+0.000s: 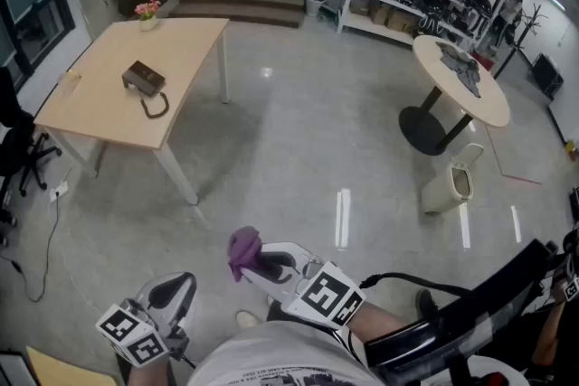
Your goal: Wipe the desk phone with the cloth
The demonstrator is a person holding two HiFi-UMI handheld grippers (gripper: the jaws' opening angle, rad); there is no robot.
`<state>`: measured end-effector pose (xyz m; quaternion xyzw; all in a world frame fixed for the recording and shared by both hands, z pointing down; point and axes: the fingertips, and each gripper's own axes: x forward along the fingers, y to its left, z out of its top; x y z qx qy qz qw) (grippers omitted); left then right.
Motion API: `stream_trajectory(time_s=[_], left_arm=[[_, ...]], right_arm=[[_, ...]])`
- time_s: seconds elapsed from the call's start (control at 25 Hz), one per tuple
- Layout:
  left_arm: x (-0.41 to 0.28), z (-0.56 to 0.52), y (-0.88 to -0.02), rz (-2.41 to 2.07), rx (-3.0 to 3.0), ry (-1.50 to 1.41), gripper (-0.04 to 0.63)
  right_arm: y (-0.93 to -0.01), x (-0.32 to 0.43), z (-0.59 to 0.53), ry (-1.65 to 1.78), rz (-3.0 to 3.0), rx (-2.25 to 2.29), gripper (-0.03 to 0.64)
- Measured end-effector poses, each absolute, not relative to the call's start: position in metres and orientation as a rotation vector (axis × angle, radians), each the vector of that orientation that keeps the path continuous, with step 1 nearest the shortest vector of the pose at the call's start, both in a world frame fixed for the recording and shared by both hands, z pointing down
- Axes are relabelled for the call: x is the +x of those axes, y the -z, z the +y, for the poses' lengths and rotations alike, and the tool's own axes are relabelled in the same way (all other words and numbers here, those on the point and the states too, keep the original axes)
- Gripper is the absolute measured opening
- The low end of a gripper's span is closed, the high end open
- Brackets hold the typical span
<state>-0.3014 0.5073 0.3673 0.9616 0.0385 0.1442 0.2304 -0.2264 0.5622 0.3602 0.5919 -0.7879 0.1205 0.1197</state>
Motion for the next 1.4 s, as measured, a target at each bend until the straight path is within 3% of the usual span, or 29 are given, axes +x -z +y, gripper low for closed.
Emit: stream_trajectory(time_s=[0.44,0.76,0.84,1.12,1.4], left_arm=[[-0.291,0.485,-0.373,0.171,2.679,-0.335,0.005],[-0.226,0.442,-0.380,0.044,2.688,-0.355,0.006],[-0.202,0.424,-0.379,0.000,2.684,-0.337,0.044],[-0.129,0.365,-0.369,-0.175,2.641,-0.285,0.067],[-0.107,0.311,-0.380,-0.297,2.574,-0.280,0.081]], right_arm=[[-0.370,-0.220,0.545,-0.400,-2.265,1.740,0.092],[-0.371,-0.142,0.502,-0.384,-2.324,1.700,0.091],[-0.372,-0.115,0.488,-0.380,-2.340,1.688,0.092],[-0.371,-0.032,0.442,-0.361,-2.401,1.573,0.092],[-0.382,0.005,0.387,-0.397,-2.432,1.515,0.092]])
